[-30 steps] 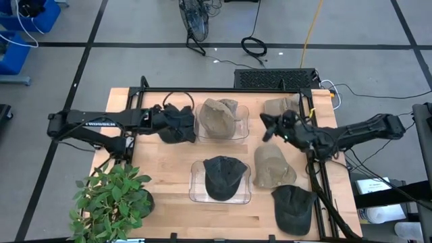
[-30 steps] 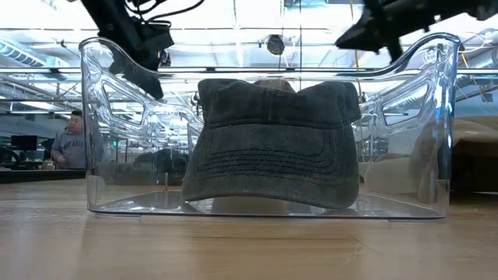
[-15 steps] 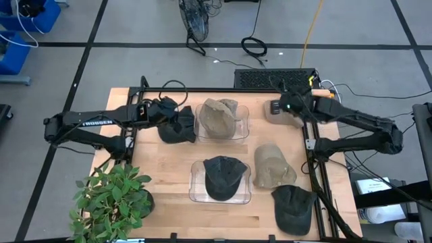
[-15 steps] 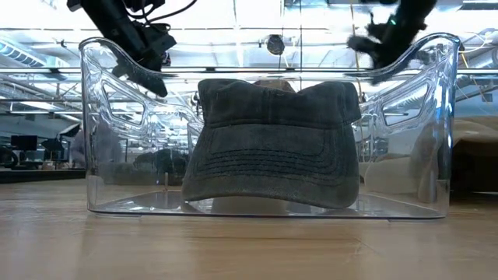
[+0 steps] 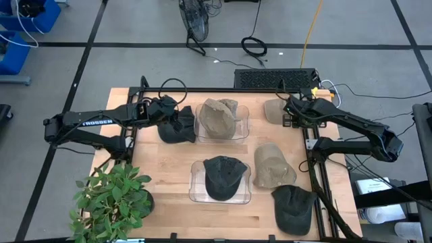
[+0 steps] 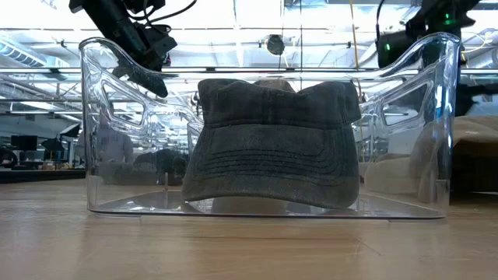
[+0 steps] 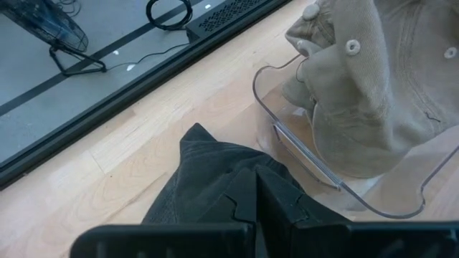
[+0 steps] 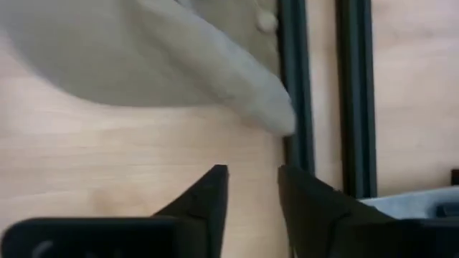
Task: Pick & Place hat
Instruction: Put the brown cap into the top transparent bin
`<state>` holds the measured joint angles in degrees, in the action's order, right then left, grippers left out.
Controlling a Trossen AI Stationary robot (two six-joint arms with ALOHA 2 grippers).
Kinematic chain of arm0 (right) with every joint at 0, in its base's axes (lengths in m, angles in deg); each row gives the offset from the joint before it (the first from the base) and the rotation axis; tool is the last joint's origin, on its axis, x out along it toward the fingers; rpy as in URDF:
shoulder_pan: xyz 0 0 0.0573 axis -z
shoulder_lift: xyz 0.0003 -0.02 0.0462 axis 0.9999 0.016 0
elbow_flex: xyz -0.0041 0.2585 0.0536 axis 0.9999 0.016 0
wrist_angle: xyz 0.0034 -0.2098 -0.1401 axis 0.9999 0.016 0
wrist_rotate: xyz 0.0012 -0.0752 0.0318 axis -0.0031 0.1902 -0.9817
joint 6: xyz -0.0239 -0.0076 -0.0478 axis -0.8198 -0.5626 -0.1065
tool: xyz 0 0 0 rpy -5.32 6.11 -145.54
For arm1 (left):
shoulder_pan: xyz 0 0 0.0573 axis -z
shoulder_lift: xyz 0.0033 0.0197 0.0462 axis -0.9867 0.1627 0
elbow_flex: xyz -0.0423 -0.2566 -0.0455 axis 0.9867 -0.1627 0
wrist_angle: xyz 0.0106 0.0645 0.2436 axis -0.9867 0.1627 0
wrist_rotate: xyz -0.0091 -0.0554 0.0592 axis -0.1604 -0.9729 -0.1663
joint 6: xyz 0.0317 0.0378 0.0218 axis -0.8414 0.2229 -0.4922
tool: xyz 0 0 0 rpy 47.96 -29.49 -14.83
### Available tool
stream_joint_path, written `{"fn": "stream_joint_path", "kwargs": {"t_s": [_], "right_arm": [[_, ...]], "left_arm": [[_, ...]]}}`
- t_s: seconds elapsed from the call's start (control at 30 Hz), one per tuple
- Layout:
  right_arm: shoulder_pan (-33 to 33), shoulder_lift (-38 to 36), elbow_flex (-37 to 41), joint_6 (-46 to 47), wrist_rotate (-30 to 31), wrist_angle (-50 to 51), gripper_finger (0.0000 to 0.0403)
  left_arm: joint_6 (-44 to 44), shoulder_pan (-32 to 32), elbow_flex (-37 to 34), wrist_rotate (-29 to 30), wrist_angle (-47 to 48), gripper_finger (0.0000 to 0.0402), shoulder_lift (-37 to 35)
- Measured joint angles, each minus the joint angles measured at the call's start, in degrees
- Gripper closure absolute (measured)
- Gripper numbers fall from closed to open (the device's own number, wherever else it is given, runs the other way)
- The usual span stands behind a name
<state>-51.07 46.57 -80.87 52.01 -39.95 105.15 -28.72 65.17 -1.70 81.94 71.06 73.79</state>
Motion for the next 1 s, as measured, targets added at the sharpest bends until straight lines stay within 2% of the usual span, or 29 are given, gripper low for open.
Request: {"fn": "stream_joint_path", "kwargs": {"t_s": [0.23, 0.47, 0.67, 0.83, 1.0], "right_arm": [[2.9, 0.0, 7.7, -1.3, -0.9, -9.2, 0.0196], [6.9, 0.0, 12.5, 2.0, -0.7, -16.3, 0.0149], [8.7, 0.0, 15.9, 3.9, 0.9, -22.9, 0.0140], [9.0, 0.0, 19.4, 3.3, -1.2, -36.2, 0.0149], [8.9, 0.0, 23.5, 5.0, 0.3, -47.5, 0.0164]], "left_arm": [[0.4, 0.0, 0.0, 0.0, 0.0, 0.0394, 0.0], [1.7, 0.1, 0.0, -1.3, 0.0, 0.0395, 0.0], [1.7, 0.2, 0.0, -2.6, 0.0, 0.0388, 0.0], [1.9, 0.2, 0.0, -2.5, 0.0, 0.0389, 0.0], [2.1, 0.2, 0.0, -2.5, 0.0, 0.0395, 0.0]]}}
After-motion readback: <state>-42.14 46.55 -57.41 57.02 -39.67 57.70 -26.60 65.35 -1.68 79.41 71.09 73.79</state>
